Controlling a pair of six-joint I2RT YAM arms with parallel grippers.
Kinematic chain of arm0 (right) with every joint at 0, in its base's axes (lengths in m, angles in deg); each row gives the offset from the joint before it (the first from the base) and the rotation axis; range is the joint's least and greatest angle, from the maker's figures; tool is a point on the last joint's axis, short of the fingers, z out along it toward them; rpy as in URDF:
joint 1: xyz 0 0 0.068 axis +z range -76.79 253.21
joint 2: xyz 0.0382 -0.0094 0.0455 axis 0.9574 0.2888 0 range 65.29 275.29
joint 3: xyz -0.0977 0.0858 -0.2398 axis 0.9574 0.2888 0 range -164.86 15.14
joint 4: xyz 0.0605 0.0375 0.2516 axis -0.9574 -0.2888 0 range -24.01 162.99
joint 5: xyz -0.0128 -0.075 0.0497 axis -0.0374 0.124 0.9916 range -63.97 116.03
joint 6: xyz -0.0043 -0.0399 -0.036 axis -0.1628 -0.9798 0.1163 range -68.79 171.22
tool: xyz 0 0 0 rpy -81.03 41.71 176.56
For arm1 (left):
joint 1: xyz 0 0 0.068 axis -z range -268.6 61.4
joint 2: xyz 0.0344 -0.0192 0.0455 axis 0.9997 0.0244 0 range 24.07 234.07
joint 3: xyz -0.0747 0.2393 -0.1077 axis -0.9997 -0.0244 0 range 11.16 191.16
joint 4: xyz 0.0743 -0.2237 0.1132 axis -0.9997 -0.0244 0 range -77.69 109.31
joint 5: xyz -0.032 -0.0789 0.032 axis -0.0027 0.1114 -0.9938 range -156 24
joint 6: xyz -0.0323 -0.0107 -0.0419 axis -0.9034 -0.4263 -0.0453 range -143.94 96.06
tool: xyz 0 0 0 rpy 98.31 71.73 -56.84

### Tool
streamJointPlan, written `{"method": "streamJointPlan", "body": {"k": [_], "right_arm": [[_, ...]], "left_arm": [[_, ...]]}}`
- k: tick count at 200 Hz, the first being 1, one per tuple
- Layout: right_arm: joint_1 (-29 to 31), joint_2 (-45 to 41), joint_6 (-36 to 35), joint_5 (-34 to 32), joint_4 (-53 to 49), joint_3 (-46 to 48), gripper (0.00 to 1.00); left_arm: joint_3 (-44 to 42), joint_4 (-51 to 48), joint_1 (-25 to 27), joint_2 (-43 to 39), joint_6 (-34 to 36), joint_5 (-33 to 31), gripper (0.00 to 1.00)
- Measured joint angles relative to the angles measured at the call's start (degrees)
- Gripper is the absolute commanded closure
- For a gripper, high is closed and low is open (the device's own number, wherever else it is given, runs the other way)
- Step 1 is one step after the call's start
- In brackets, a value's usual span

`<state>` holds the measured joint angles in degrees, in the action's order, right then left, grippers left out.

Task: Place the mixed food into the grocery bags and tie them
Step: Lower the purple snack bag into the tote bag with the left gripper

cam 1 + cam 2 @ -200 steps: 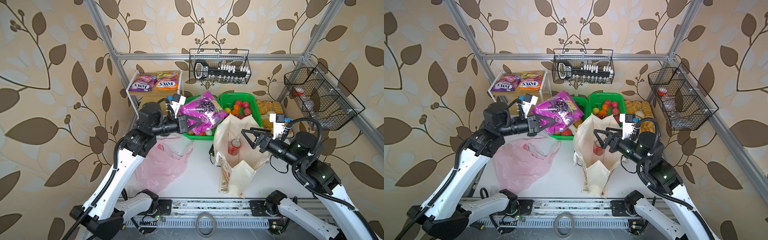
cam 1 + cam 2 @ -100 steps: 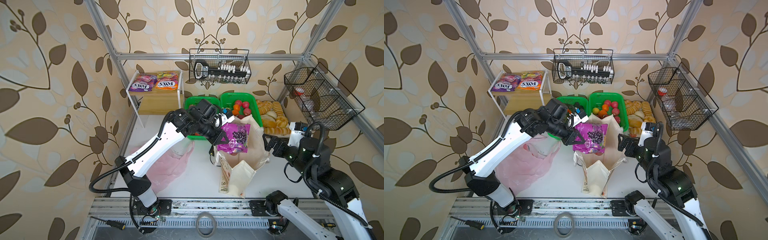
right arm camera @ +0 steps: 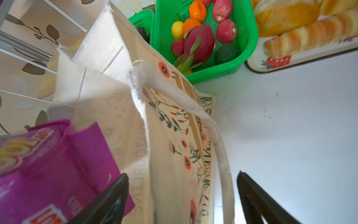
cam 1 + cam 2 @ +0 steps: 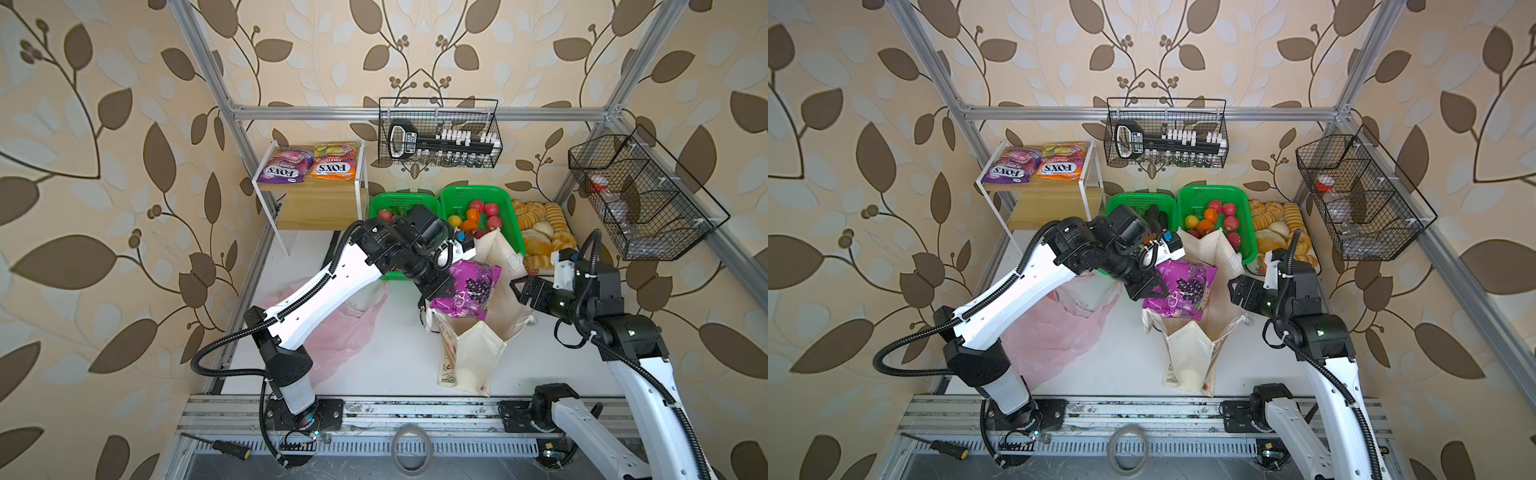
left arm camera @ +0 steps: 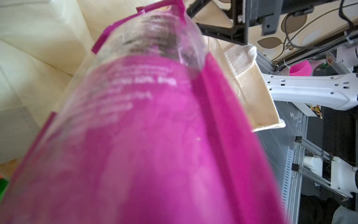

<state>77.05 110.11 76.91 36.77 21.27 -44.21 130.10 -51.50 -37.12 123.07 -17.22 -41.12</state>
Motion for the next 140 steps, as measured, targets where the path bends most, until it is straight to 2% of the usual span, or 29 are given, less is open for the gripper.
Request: {"method": "streamJointPlan", "body": {"k": [25, 53, 78, 108, 140], "right_arm": [[0.00, 0.42, -1.42, 2.21, 1.27, 0.52, 0.54], [-0.11, -0.09, -1.68, 2.86, 2.71, 1.49, 0.68], [-0.11, -0.66, -2.45, 3.30, 3.69, 2.34, 0.82], [-0.11, -0.83, -2.62, 3.93, 4.48, 2.80, 0.88], [-0.11, -1.11, -2.82, 4.09, 5.03, 3.17, 0.88]], "left_arm": [[6.14, -2.56, 0.81, 4.31, -1.62, 0.15, 1.00], [13.09, -5.84, 1.38, 11.13, -6.12, 2.19, 1.00], [13.84, -9.05, 1.86, 14.75, -9.60, 2.75, 1.00], [13.84, -11.26, 2.21, 16.92, -14.34, 6.32, 1.00], [13.79, -11.23, 2.43, 17.66, -19.45, 9.31, 1.00]]}}
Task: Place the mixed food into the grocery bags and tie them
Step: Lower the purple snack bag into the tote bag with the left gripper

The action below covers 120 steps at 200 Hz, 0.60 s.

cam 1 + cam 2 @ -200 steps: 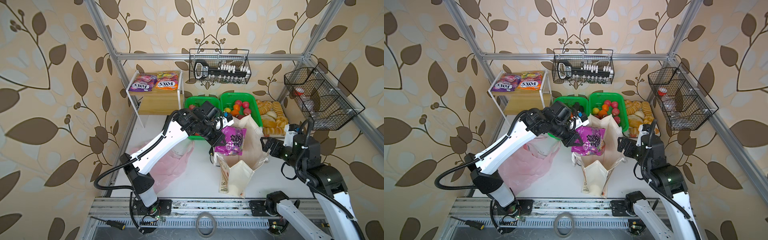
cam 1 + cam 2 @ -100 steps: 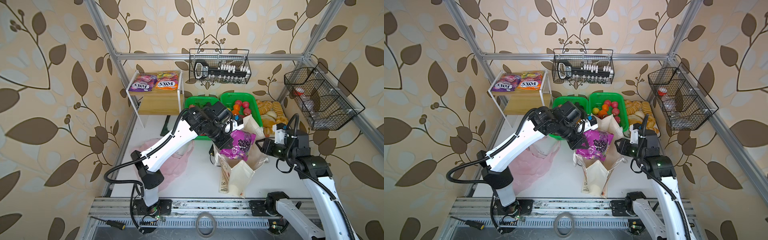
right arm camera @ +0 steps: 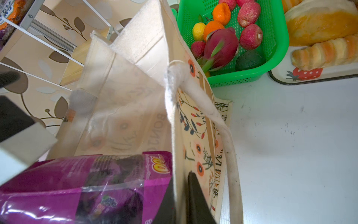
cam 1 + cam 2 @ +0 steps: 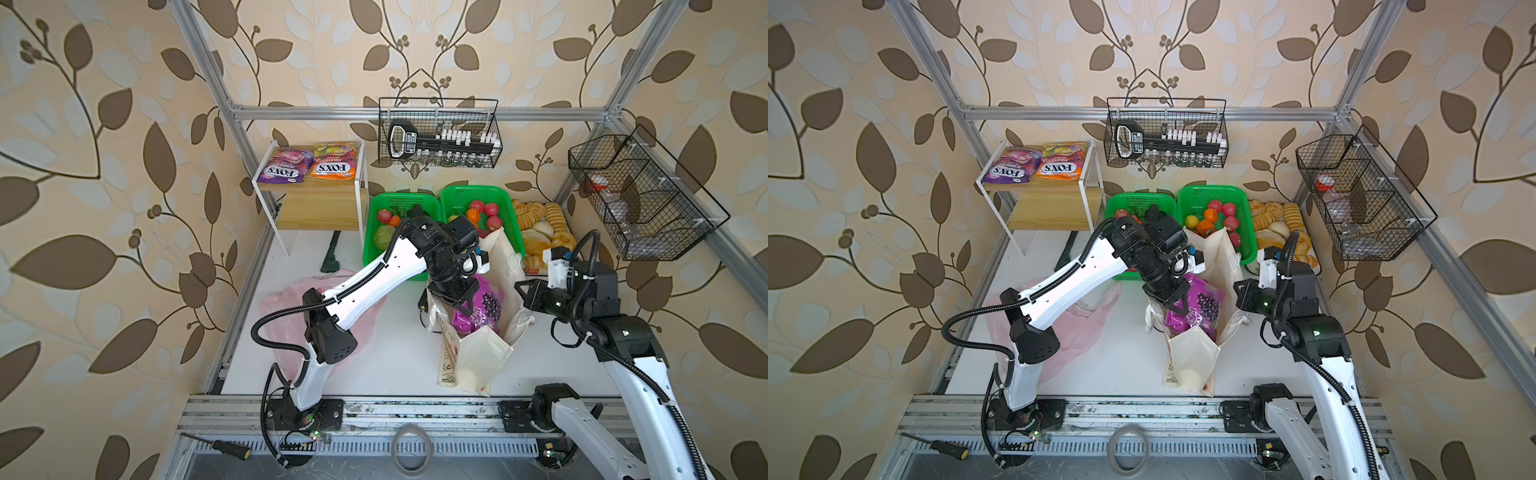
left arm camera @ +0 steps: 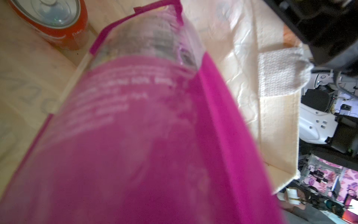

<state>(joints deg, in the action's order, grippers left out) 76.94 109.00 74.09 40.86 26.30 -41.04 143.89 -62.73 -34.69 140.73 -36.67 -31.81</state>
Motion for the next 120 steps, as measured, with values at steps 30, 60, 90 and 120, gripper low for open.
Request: {"method": "streamJointPlan", "body": {"k": [30, 60, 90, 120], "right_arm": [[0.00, -0.37, 0.00, 0.00, 0.42, 0.44, 0.88], [0.00, -0.46, 0.00, -0.02, 0.70, 0.46, 0.88], [0.00, -0.39, -0.02, 0.00, 0.74, 0.48, 0.90], [0.00, -0.24, -0.02, 0.00, 1.18, 0.72, 0.90]], "left_arm": [[-1.84, 1.27, 0.52, 0.09, -3.48, 3.21, 1.00], [-5.05, 0.98, 1.64, 0.33, -4.81, 3.32, 1.00], [-6.40, 0.59, 2.29, 2.19, -5.33, 2.78, 1.00], [-6.40, 0.98, 2.38, 4.46, -5.33, 2.80, 1.00]]}}
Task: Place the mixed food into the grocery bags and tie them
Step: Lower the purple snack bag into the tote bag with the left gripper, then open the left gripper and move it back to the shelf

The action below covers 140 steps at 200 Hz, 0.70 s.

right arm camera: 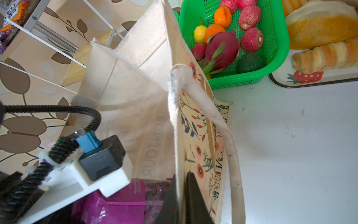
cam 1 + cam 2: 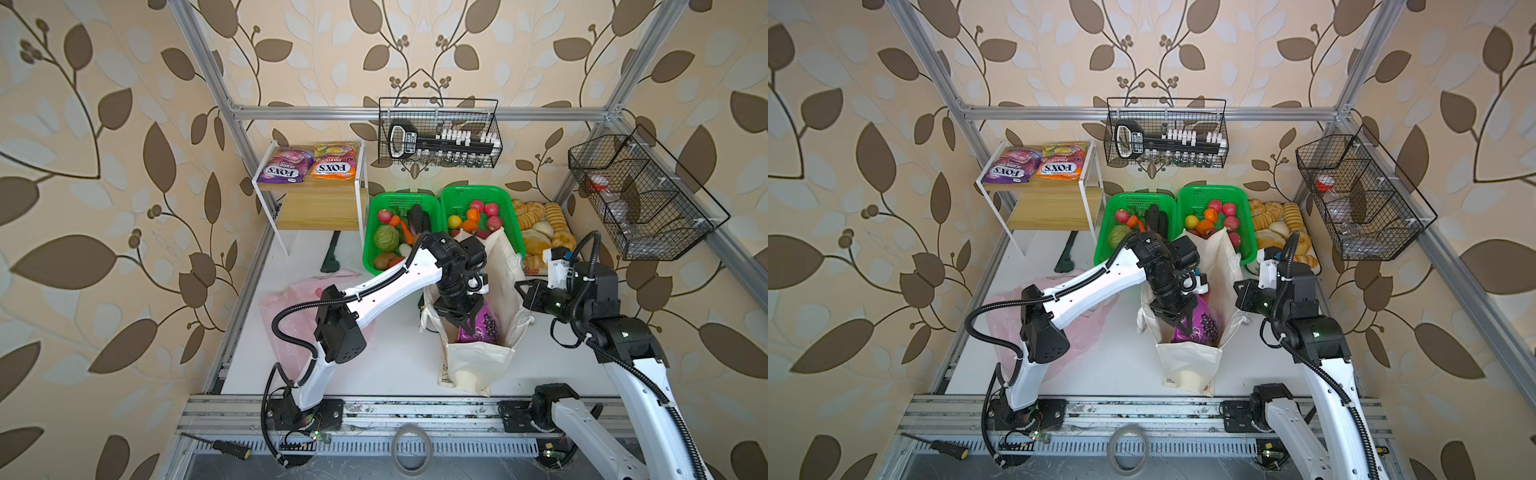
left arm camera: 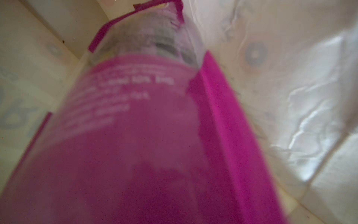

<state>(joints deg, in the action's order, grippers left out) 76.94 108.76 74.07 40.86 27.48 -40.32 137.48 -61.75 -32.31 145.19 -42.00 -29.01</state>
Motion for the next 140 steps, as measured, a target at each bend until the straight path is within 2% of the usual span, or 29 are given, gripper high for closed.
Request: {"method": "streamJointPlan", "body": {"k": [64, 70, 77, 91, 100, 112, 120, 137, 140], "right_arm": [[0.00, 0.07, -0.24, 0.00, 0.79, 0.70, 0.90], [0.00, 0.07, -0.31, -0.02, 0.79, 0.72, 0.90], [0.00, 0.07, -0.42, -0.02, 0.79, 0.72, 0.90], [0.00, 0.07, -0.46, -0.04, 0.79, 0.74, 0.90], [0.00, 0.07, -0.46, -0.07, 0.85, 0.76, 0.90], [0.00, 0.07, -0.48, -0.09, 1.03, 0.83, 0.90], [0.00, 0.07, -0.48, -0.24, 1.14, 0.85, 0.90], [0.00, 0.07, -0.61, -0.48, 1.22, 0.87, 0.90], [0.00, 0.07, -0.63, -0.52, 1.22, 0.87, 0.90]], "left_arm": [[-1.03, 0.11, 1.46, 3.52, 0.15, -1.42, 1.00], [-1.22, 0.11, 1.70, 3.67, 0.22, -1.53, 0.95], [-1.49, 0.15, 1.88, 3.74, 0.33, -1.62, 0.85], [-1.81, 0.11, 2.05, 3.78, 0.85, -1.66, 0.76], [-1.84, -0.22, 2.21, 3.78, 1.60, -1.62, 0.62], [-1.68, -0.44, 2.54, 3.78, 1.73, -1.49, 0.56], [-1.20, -0.87, 2.69, 3.78, 2.16, -1.97, 0.46], [1.62, -1.73, 2.99, 3.78, 2.27, -3.04, 0.33], [2.43, -1.77, 3.02, 3.76, 2.99, -3.56, 0.26]]}}
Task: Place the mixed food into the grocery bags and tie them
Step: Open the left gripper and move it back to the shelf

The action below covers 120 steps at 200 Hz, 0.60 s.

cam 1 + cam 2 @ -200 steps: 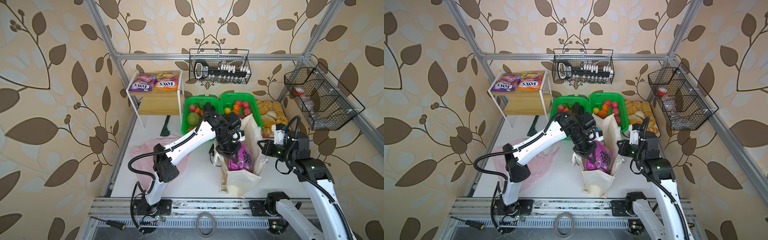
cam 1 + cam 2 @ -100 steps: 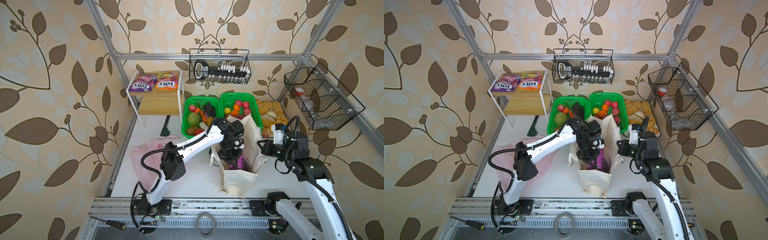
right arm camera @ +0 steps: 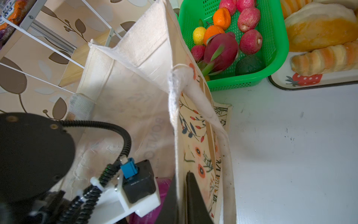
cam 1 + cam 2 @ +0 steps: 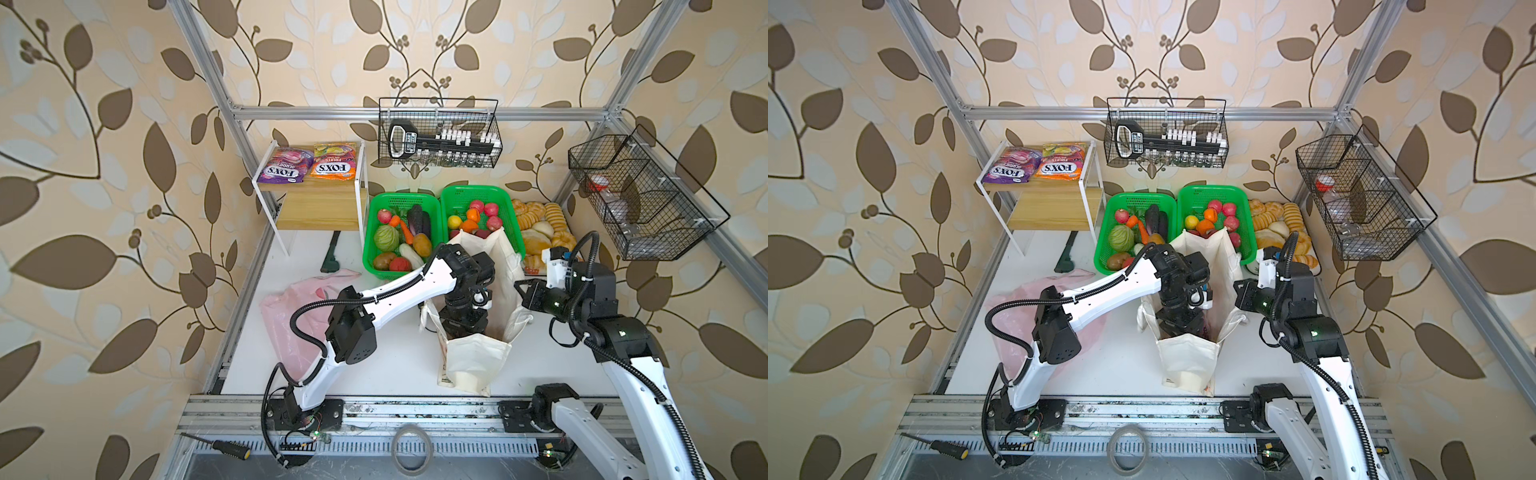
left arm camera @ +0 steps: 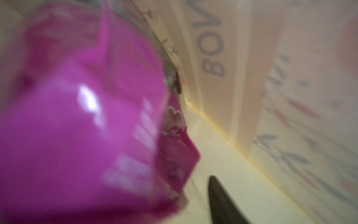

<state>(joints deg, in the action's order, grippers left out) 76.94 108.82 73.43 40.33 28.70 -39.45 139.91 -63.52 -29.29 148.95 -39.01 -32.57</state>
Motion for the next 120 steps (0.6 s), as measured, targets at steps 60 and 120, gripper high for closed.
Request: {"method": "streamJointPlan", "body": {"k": [60, 120], "right_arm": [[0.00, -0.02, -0.15, -0.74, 0.00, 0.00, 0.79], [0.00, -0.07, 0.09, -0.09, 0.42, -0.07, 0.55]], "left_arm": [[4.81, 6.19, -0.02, -10.21, 1.18, -10.64, 0.03], [-13.81, 23.04, -0.79, -35.04, 4.63, -29.66, 0.01]]}}
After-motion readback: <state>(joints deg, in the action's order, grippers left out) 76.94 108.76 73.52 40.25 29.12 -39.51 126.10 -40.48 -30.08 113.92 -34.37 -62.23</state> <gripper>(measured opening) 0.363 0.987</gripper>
